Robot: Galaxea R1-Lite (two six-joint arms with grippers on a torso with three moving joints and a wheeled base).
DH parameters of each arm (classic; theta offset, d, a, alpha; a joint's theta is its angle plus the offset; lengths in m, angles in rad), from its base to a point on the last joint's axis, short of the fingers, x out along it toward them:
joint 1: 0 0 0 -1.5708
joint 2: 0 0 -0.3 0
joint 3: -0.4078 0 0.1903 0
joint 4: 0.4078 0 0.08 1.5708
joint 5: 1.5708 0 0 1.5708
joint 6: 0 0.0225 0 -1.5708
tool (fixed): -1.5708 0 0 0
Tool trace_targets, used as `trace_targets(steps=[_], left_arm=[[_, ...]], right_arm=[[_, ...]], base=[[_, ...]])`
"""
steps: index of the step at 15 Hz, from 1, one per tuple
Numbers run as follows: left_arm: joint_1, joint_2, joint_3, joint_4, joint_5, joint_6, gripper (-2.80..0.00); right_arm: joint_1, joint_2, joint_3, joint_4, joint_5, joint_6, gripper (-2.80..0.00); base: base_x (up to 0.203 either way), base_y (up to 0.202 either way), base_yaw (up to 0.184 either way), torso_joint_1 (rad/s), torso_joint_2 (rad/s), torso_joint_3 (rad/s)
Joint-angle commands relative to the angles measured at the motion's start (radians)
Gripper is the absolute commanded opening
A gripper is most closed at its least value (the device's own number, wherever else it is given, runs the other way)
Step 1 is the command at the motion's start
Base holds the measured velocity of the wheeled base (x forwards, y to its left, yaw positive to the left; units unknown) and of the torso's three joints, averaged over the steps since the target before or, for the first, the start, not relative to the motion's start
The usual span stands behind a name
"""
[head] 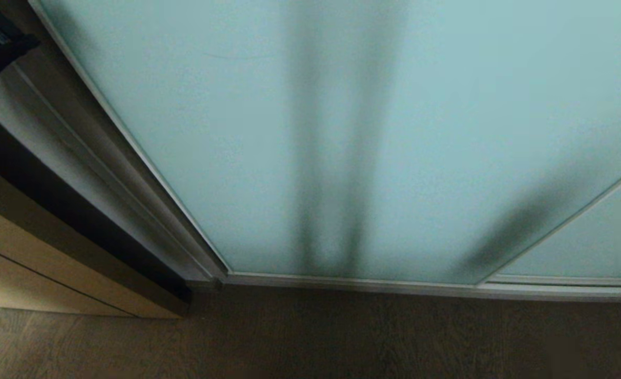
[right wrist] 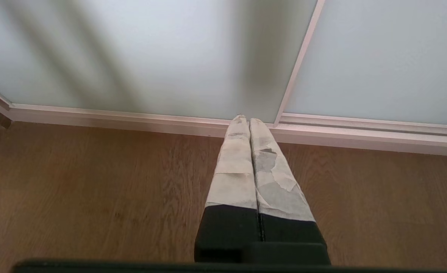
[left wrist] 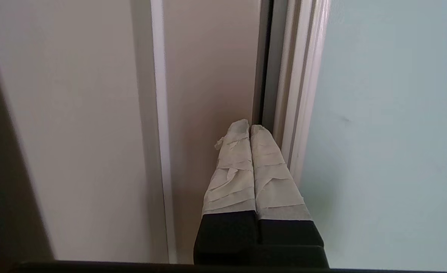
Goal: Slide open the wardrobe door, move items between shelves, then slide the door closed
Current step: Open the door
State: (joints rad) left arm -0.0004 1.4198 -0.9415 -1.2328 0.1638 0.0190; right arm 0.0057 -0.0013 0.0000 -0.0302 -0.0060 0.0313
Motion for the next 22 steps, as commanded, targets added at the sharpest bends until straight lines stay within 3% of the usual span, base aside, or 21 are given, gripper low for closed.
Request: trace_targets(steps=[1,5,9,11,18,22], left_arm=[[-0.009,0.036,-0.019,-0.004,0.0,-0.001,-2.8],[-0.022,0.047,-0.019,-0.009,0.005,0.0,-2.8],[-0.095,0.031,-0.012,-0.008,0.017,0.011,-2.8],[-0.124,0.027,-0.01,-0.008,0.054,0.019,-2.8],[-0.142,0.041,-0.003,-0.011,0.062,0.027,-2.8],[-0.198,0.03,-0.003,-0.011,0.093,0.047,-2.8]], right_arm=[[0.0,0.0,0.0,0.0,0.0,-0.001,-2.8],[0.0,0.0,0.0,0.0,0.0,0.0,-2.8],[0.0,0.0,0.0,0.0,0.0,0.001,-2.8],[0.0,0.0,0.0,0.0,0.0,-0.001,-2.8],[0.0,0.0,0.0,0.0,0.0,0.0,-2.8],[0.0,-0.001,0.0,0.0,0.0,0.001,-2.8]], base=[[0.0,0.0,0.0,0.0,0.0,0.0],[0.0,0.0,0.0,0.0,0.0,0.0],[0.0,0.0,0.0,0.0,0.0,0.0],[0.0,0.0,0.0,0.0,0.0,0.0],[0.0,0.0,0.0,0.0,0.0,0.0],[0.0,0.0,0.0,0.0,0.0,0.0]])
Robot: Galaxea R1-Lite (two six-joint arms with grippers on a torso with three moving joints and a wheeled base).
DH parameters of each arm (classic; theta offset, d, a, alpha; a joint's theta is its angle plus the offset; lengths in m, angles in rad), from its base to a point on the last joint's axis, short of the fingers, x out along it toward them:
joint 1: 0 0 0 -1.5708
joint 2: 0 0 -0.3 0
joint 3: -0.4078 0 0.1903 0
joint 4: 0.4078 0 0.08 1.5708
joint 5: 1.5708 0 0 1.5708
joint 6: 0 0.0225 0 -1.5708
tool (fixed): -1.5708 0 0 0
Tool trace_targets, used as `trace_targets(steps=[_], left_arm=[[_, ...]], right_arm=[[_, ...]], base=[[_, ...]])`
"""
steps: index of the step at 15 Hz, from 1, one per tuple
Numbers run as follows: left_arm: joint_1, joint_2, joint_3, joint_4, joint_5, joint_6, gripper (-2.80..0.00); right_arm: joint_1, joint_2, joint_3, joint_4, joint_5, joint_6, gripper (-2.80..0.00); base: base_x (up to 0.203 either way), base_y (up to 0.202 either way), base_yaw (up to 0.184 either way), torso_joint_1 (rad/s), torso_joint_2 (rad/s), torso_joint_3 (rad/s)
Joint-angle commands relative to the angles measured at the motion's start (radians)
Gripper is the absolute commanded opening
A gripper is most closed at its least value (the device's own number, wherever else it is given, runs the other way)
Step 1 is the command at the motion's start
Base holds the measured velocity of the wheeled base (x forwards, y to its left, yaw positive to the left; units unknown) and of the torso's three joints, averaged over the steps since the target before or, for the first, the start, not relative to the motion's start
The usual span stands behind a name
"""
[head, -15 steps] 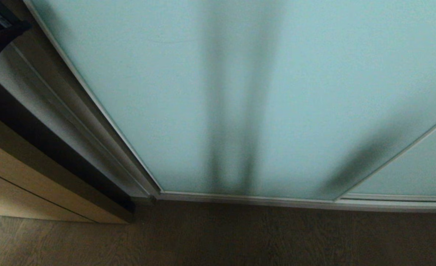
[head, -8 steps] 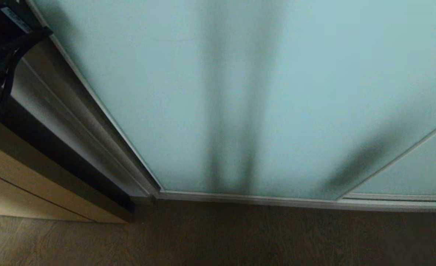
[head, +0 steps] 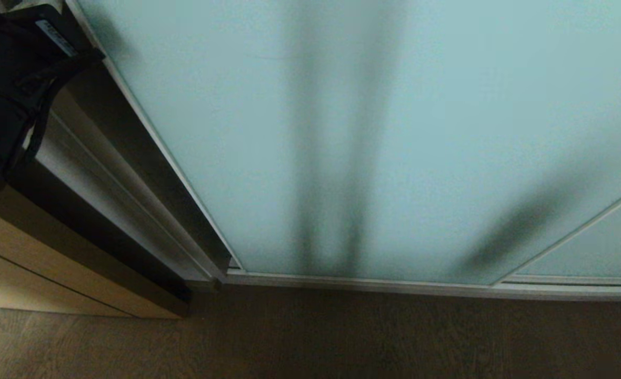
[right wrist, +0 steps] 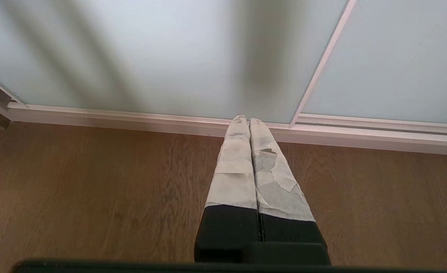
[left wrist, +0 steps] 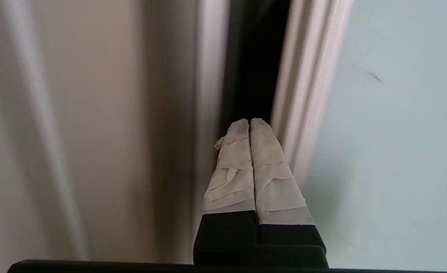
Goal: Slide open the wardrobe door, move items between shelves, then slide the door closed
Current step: Open the door
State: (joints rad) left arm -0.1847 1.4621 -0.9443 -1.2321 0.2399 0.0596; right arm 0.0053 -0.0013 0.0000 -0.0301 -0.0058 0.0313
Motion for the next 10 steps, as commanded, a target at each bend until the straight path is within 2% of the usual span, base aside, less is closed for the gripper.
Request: trace_targets(steps=[1,5,10], left_arm=[[-0.014,-0.016,-0.001,-0.012,0.021,0.008,-2.8],[-0.01,0.011,-0.015,-0.007,0.022,0.017,-2.8],[-0.015,0.132,-0.154,-0.003,0.011,0.019,-2.8]], right_arm=[[0.001,0.0,0.0,-0.001,0.0,0.001,-2.8],[0.001,-0.002,0.0,-0.001,0.0,0.001,-2.8],[0.001,0.0,0.0,-0.001,0.0,0.0,-2.8]], base=[[0.0,0.0,0.0,0.0,0.0,0.0],[0.0,0.0,0.0,0.0,0.0,0.0],[0.0,0.0,0.0,0.0,0.0,0.0]])
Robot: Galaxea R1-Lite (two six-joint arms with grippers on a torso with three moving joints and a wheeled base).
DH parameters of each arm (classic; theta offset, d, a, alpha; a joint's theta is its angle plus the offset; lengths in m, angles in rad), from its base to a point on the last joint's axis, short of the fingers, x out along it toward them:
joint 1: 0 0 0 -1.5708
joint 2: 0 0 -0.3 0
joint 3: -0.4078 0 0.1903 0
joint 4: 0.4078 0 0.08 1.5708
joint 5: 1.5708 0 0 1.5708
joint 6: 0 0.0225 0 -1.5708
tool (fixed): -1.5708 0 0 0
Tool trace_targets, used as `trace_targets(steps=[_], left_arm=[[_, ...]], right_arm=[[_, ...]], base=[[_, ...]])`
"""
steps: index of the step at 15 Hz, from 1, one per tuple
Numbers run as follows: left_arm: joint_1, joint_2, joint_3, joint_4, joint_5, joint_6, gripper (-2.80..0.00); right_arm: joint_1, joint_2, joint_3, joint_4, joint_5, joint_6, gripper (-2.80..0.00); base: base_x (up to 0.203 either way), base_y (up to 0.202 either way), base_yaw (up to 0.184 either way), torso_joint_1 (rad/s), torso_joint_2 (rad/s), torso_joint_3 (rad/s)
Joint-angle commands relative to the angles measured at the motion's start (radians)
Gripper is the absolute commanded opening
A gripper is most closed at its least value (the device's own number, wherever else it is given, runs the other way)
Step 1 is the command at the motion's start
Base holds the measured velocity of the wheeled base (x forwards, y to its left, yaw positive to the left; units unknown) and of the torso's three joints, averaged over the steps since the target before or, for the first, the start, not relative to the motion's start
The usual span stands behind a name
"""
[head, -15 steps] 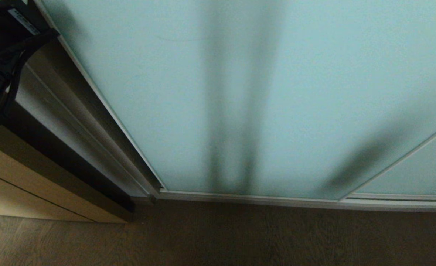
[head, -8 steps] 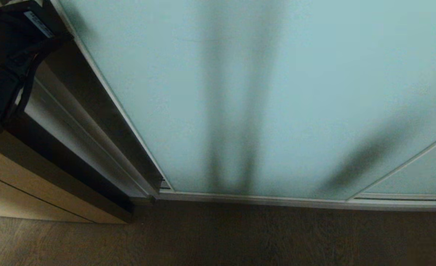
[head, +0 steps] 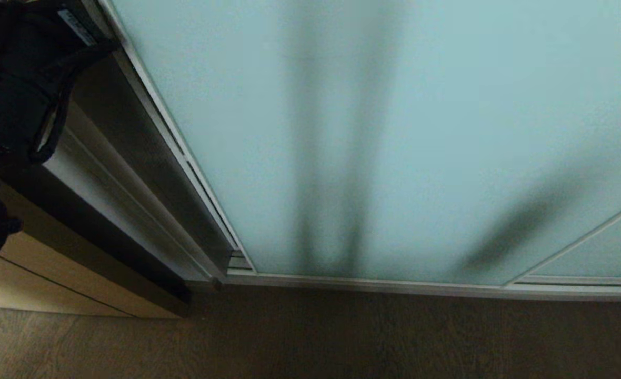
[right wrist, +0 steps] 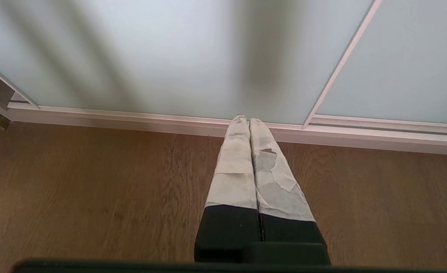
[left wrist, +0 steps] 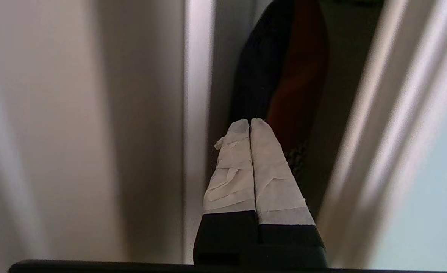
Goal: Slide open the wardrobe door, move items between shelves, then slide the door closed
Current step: Open the door
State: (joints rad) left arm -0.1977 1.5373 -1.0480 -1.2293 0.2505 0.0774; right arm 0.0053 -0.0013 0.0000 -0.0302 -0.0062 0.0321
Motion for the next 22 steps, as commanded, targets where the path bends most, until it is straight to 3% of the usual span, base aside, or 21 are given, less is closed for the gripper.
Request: trace_targets(steps=[1,8,12,19,22], left_arm=[[-0.003,0.092,-0.095,-0.003,0.0,0.001,-2.8],[-0.099,0.251,-0.249,0.014,-0.001,-0.001,-2.8],[-0.201,0.325,-0.371,0.051,0.02,0.001,-2.8],[-0.281,0.309,-0.384,0.057,0.05,0.01,-2.8],[-0.267,0.29,-0.373,0.051,0.094,0.012,-2.8]], right_arm=[[0.001,0.0,0.0,0.0,0.0,0.0,-2.8],[0.001,0.0,0.0,0.0,0.0,0.0,-2.8],[0.001,0.0,0.0,0.0,0.0,0.0,-2.8],[0.001,0.0,0.0,0.0,0.0,0.0,-2.8],[0.001,0.0,0.0,0.0,0.0,-0.001,-2.8]], base=[[0.0,0.0,0.0,0.0,0.0,0.0],[0.0,0.0,0.0,0.0,0.0,0.0],[0.0,0.0,0.0,0.0,0.0,0.0],[0.0,0.0,0.0,0.0,0.0,0.0],[0.0,0.0,0.0,0.023,0.01,-0.01]])
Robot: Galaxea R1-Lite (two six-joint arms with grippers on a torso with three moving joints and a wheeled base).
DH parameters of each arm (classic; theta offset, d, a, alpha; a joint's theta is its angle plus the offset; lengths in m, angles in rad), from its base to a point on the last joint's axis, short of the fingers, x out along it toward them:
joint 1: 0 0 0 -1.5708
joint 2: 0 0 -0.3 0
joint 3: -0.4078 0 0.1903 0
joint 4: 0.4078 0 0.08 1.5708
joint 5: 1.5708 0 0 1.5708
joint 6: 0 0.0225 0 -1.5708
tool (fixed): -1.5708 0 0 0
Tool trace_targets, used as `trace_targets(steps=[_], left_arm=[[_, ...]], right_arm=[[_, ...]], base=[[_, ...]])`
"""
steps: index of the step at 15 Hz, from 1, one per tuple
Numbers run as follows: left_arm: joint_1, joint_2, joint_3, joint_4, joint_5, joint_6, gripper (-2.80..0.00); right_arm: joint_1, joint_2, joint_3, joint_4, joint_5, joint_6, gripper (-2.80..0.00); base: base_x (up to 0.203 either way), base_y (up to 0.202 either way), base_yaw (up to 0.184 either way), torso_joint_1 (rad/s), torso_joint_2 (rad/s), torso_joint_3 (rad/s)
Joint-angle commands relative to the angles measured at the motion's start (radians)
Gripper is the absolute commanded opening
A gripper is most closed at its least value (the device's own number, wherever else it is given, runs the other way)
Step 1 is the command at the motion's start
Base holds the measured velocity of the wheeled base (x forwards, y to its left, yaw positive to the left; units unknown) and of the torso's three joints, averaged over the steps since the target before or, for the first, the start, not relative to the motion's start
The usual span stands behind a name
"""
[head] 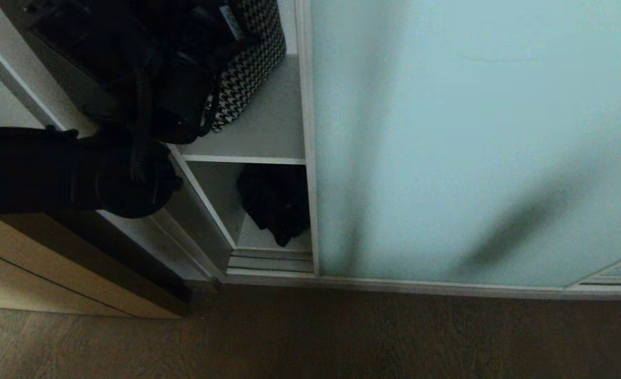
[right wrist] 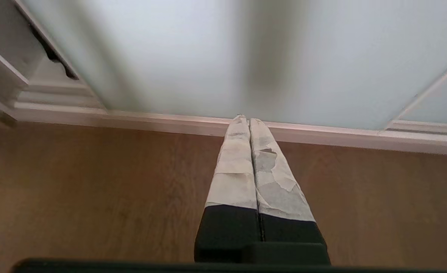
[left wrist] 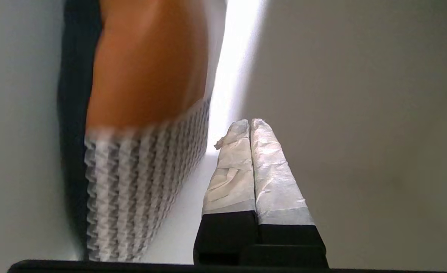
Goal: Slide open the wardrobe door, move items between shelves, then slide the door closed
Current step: Open the door
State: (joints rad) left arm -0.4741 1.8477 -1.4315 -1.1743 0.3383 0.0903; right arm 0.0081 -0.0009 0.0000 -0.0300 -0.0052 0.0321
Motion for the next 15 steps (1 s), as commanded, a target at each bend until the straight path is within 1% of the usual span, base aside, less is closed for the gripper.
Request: trace_targets(steps=[1,5,7,8,10,12,15], left_arm=[[0.036,-0.044,0.02,-0.004,0.012,-0.002,-2.8],[0.048,-0.161,0.097,0.002,0.017,-0.003,-2.8],[0.048,-0.226,0.206,0.005,0.019,-0.002,-2.8],[0.048,-0.254,0.271,0.003,0.025,-0.002,-2.8],[0.05,-0.319,0.414,0.0,0.059,0.0,-2.8],[0.068,-0.411,0.569,-0.001,0.091,0.002,-2.8],[0.096,-0.584,0.86,-0.002,0.144,-0.001,-2.8]], right_arm=[[-0.002,-0.001,0.0,-0.001,-0.001,0.0,-2.8],[-0.002,-0.001,0.0,-0.001,-0.001,0.0,-2.8],[-0.002,-0.001,0.0,-0.001,-0.001,-0.001,-2.8],[-0.002,-0.002,0.0,-0.001,-0.001,0.0,-2.8],[-0.002,-0.001,0.0,-0.001,-0.001,0.0,-2.8],[-0.002,-0.001,0.0,-0.001,-0.001,-0.001,-2.8],[-0.002,-0.001,0.0,-0.001,-0.001,0.0,-2.8]], base=[[0.0,0.0,0.0,0.0,0.0,0.0],[0.0,0.0,0.0,0.0,0.0,0.0],[0.0,0.0,0.0,0.0,0.0,0.0],[0.0,0.0,0.0,0.0,0.0,0.0],[0.0,0.0,0.0,0.0,0.0,0.0],[0.0,0.0,0.0,0.0,0.0,0.0],[0.0,0.0,0.0,0.0,0.0,0.0]])
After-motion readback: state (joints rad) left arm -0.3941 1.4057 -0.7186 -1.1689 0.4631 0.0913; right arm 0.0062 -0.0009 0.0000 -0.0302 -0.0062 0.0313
